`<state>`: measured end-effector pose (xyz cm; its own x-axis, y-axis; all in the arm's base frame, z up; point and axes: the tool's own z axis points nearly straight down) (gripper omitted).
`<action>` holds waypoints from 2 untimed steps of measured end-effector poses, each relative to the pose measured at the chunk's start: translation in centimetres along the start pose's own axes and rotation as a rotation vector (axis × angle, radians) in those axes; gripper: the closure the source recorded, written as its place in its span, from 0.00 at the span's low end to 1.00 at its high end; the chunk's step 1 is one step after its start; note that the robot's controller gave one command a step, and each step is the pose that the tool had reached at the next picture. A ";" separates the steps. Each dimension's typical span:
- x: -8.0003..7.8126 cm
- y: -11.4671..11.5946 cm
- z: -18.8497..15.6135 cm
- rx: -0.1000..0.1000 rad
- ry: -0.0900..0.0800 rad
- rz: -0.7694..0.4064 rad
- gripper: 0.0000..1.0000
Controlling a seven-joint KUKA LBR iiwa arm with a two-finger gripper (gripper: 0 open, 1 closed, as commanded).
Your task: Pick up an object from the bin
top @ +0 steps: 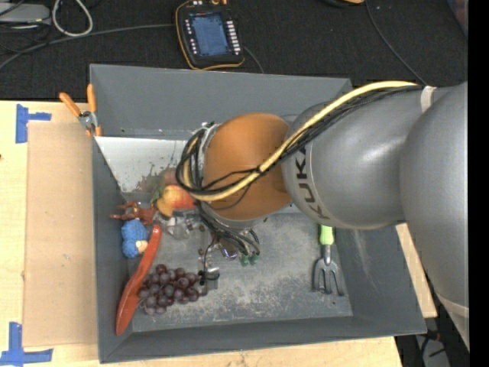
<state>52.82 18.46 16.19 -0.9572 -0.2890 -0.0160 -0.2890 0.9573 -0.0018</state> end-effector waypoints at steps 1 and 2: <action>3.2 0.5 10.0 -0.004 0.025 0.198 0.00; 3.0 4.7 8.9 0.012 -0.005 -0.407 0.00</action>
Offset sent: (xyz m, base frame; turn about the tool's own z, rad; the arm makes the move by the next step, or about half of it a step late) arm -0.0467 0.0445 -0.0919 -0.4276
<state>48.73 22.10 7.25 -0.7645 -0.6444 -0.0168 -0.6441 0.7647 -0.0206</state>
